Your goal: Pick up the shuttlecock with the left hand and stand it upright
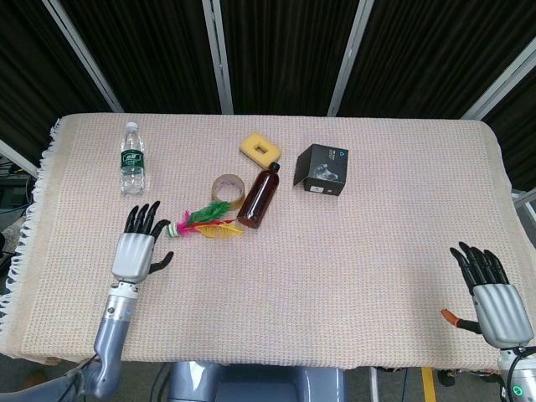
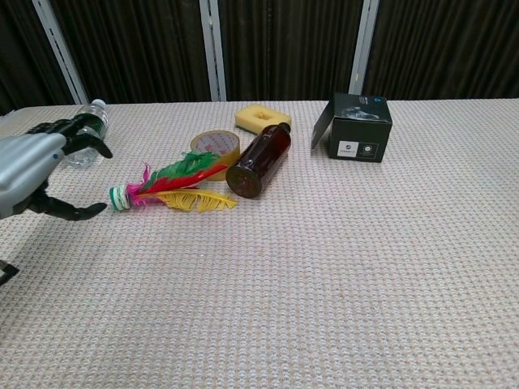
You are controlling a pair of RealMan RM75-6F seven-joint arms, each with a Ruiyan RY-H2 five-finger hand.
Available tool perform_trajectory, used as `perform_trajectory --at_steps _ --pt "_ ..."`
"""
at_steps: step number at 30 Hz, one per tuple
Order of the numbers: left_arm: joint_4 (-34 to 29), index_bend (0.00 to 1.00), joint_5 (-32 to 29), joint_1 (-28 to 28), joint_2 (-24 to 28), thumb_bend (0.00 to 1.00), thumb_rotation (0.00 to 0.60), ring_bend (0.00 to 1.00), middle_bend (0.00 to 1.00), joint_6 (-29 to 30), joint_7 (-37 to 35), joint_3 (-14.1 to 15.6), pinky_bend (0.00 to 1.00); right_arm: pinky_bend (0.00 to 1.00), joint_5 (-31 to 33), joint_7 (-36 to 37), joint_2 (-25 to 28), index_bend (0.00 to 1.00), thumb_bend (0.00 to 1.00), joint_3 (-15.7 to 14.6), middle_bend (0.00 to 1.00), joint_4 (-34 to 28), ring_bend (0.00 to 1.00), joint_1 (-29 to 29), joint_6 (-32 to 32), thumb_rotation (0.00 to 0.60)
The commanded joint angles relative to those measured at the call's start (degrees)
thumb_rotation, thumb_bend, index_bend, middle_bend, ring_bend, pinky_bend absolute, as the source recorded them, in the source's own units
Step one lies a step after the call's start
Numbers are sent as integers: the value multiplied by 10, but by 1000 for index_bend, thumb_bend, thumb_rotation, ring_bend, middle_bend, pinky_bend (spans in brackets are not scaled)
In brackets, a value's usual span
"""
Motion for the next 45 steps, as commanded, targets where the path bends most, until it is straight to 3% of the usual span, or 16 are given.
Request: perform_trajectory --at_steps 1,6,19,34,38,41,45 --pt "82 246 -15 -44 -76 239 556 0 0 -7 -52 -33 0 0 -5 12 5 0 24 -3 0 2 0 1 0 600" --pt "132 276 -30 -83 -124 275 556 0 0 -33 -62 -49 0 0 -6 22 6 0 24 -2 0 8 0 2 0 600" --pt "184 351 -74 -123 -150 326 556 0 0 -70 -22 -68 0 0 -8 39 11 0 25 -1 0 15 0 -6 17 600" --pt "337 373 -88 -186 -216 355 558 0 0 -127 -141 -78 0 0 -21 33 18 0 25 -13 0 2 0 -4 5 600" --pt "359 468 -75 -194 -233 411 554 0 0 -105 -183 -74 0 0 -14 29 17 0 25 -12 0 3 0 -1 -4 600" --pt "371 606 -63 -195 -241 476 554 0 0 -82 -215 -69 0 0 -13 29 17 0 24 -13 0 4 0 0 -8 600" --pt "381 687 -52 -190 -246 503 558 0 0 -53 -251 -62 0 0 -12 28 17 0 25 -13 0 3 0 0 -7 600"
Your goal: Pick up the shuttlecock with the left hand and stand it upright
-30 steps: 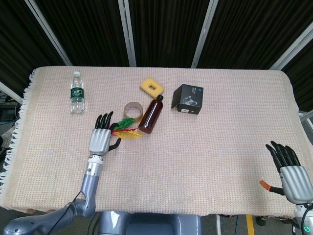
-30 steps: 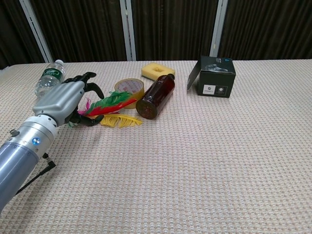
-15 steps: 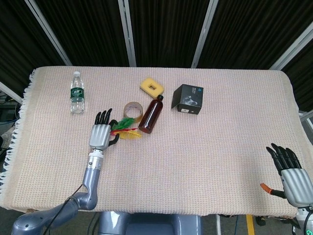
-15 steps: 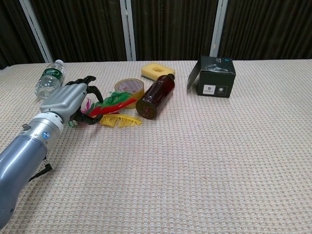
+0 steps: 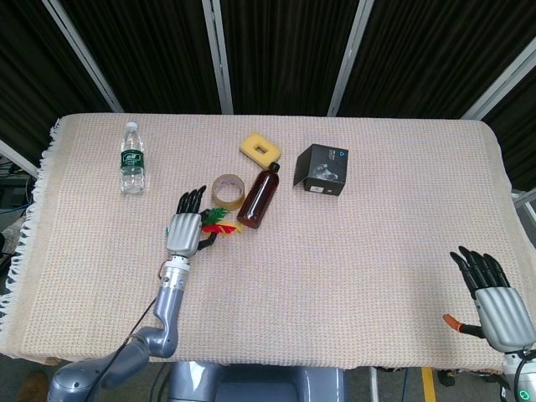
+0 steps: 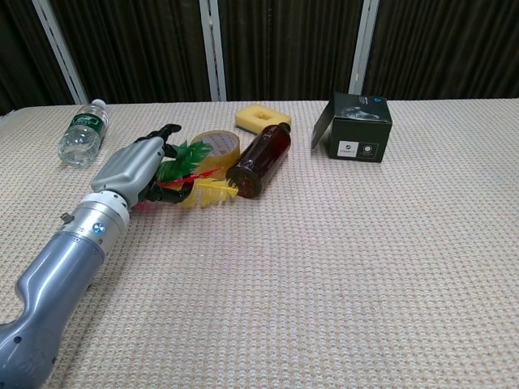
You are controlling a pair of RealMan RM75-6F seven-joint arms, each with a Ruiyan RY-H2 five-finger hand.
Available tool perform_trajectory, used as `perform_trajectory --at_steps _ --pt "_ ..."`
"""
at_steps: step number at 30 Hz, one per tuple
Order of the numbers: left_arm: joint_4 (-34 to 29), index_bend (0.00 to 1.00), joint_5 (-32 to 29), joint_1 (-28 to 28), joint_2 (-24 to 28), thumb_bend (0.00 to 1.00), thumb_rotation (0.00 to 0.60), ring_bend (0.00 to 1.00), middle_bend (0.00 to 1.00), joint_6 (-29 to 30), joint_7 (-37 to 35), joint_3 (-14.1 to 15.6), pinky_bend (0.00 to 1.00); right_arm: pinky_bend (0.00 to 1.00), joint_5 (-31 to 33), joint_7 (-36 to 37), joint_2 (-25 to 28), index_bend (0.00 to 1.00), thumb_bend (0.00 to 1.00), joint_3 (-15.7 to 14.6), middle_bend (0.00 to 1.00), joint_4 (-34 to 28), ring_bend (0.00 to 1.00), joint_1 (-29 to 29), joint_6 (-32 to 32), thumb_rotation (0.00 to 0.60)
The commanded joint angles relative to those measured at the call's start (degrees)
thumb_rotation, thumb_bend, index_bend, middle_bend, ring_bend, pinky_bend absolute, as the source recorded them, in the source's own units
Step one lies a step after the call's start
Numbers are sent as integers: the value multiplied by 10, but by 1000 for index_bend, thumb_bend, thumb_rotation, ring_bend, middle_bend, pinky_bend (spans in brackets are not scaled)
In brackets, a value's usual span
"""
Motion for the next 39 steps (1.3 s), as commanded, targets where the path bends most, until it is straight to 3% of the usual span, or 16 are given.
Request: perform_trajectory --at_steps 1,6,15,24,32,39 --pt "12 709 13 4 -7 512 559 0 0 25 -30 8 0 0 0 1 0 0 24 0 0 -1 0 -1 2 600" --pt "-15 739 28 30 10 531 557 0 0 67 -69 24 0 0 3 -3 0 0 24 2 0 -1 0 -3 6 600" --pt "-151 704 105 123 107 502 559 0 0 201 -121 105 0 0 2 -11 1 0 24 -1 0 -8 0 -8 10 600" --pt "-271 620 135 189 220 490 559 0 0 227 -133 163 0 0 1 -23 -1 0 24 -3 0 -15 0 -9 7 600" --pt "-280 606 122 215 248 478 558 0 0 208 -174 170 0 0 6 -40 -4 0 24 -3 0 -22 0 -8 1 600" --pt "-259 597 128 202 222 435 557 0 0 180 -215 162 0 0 11 -53 -8 0 25 -3 0 -27 0 -5 -9 600"
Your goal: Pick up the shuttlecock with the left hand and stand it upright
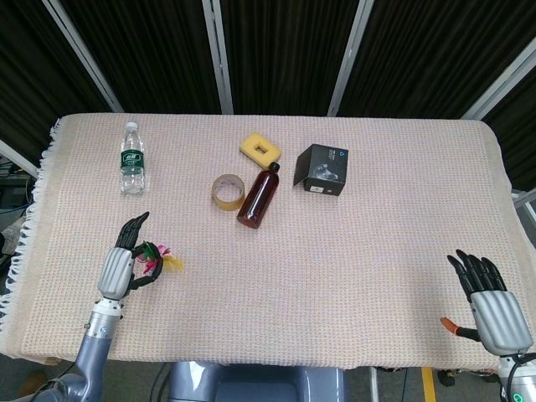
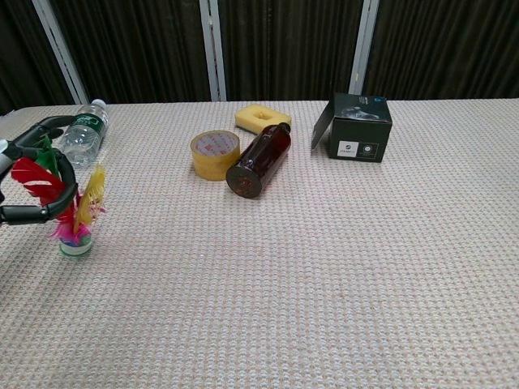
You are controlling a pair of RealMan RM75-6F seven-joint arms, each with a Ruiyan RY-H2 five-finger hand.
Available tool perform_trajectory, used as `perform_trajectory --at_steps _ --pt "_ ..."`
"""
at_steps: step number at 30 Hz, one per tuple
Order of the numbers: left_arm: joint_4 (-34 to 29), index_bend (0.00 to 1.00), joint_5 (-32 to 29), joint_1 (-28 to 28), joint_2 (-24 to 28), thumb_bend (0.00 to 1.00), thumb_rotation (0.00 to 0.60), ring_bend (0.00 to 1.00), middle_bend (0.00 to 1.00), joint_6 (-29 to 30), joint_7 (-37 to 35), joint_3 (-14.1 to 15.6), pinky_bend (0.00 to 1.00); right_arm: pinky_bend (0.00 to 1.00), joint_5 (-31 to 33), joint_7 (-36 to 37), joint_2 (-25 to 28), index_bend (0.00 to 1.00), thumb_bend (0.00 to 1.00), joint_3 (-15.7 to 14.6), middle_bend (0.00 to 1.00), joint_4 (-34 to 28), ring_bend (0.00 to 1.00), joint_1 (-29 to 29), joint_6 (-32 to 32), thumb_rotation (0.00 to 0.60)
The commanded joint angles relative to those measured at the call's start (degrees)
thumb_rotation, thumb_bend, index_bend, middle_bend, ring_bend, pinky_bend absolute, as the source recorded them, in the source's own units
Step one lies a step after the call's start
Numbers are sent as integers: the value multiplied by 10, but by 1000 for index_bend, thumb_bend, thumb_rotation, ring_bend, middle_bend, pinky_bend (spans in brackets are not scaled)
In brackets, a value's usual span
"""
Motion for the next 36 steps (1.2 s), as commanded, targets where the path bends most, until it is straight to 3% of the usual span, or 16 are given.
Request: perform_trajectory --at_steps 1,10,21,27,32,36 --pt "6 590 6 -12 -20 422 559 0 0 -13 -20 -7 0 0 4 -5 -2 0 25 0 0 -1 0 3 -7 600" --pt "-10 475 35 0 -14 358 558 0 0 7 -25 11 0 0 17 4 1 0 25 3 0 3 0 3 -14 600" --pt "-68 334 55 45 67 272 557 0 0 35 -31 50 0 0 17 -4 2 0 44 1 0 -4 0 -2 -7 600" --pt "-64 271 57 69 98 220 559 0 0 61 -31 53 0 0 17 -11 0 0 49 2 0 -7 0 -3 -5 600" --pt "-57 109 56 86 113 103 555 0 0 88 -48 43 0 0 17 -19 -3 0 50 2 0 -9 0 -4 -5 600" --pt "-72 48 58 93 137 68 532 0 0 112 -31 30 0 0 16 -23 -5 0 51 2 0 -10 0 -4 -5 600"
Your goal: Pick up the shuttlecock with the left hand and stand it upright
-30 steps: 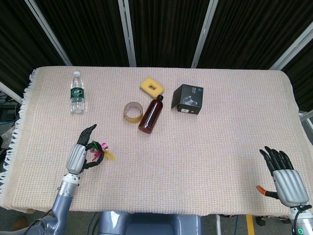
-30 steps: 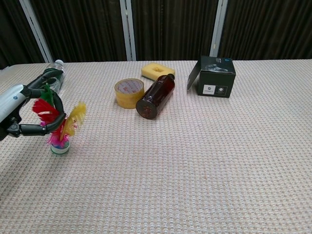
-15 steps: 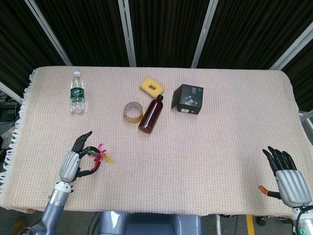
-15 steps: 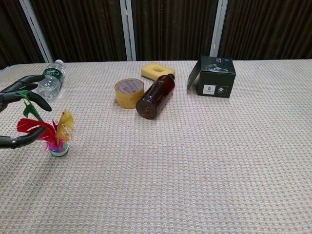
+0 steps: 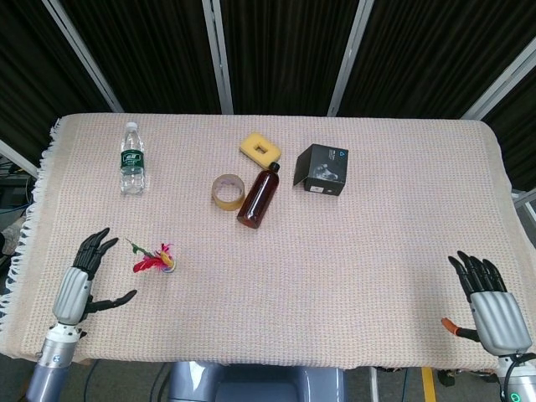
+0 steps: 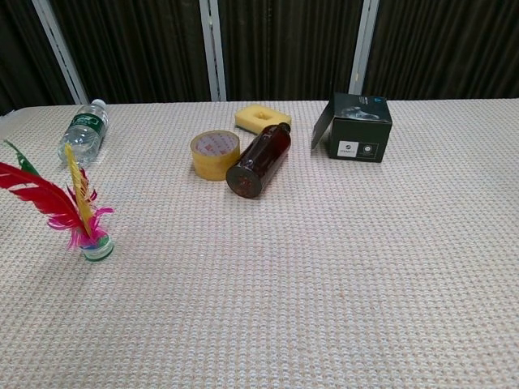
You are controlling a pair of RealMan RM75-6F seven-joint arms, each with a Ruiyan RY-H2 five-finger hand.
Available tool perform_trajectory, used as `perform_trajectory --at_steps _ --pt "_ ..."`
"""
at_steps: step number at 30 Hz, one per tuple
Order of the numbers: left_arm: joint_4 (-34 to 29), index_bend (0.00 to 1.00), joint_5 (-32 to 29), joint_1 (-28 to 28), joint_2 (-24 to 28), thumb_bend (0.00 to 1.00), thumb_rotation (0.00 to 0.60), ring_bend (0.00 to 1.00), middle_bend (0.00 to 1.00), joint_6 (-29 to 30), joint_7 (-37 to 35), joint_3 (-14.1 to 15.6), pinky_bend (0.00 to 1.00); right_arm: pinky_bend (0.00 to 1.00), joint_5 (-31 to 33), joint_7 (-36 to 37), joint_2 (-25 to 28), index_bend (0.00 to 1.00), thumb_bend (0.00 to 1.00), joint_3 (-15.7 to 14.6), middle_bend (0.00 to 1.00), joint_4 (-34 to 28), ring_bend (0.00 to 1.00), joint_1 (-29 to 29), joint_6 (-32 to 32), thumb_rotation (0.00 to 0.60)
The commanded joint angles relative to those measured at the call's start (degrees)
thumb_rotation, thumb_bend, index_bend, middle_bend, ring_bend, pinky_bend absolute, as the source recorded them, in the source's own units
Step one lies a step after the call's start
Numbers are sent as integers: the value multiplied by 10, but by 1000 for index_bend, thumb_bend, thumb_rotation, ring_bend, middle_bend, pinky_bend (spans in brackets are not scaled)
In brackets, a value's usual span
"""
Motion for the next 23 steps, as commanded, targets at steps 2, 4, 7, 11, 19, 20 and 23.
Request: perform_trajectory --at_steps 2,4,7,11,19,20,23 --pt "-30 30 1 8 38 59 523 0 0 26 48 -20 0 0 0 -2 -1 0 50 -1 0 0 0 1 -3 600" --pt "-60 29 -4 12 65 55 524 0 0 26 93 -25 0 0 1 -2 -1 0 50 0 0 0 0 2 -5 600" --pt "-142 34 -23 26 123 54 527 0 0 22 192 -29 0 0 7 -3 -1 0 50 2 0 2 0 3 -8 600" --pt "-300 0 -87 59 218 55 525 0 0 -4 418 -17 0 0 32 -19 -6 0 50 11 0 6 0 5 -17 600" --pt "-405 0 -107 102 269 59 527 0 0 1 481 7 0 0 47 -33 -8 0 50 17 0 1 0 11 -28 600" --pt "-410 0 -114 102 274 61 528 0 0 -6 481 7 0 0 46 -34 -9 0 50 17 0 0 0 12 -28 600" --pt "-412 0 -134 96 285 61 524 0 0 -36 479 5 0 0 42 -39 -12 0 50 16 0 -1 0 15 -31 600"
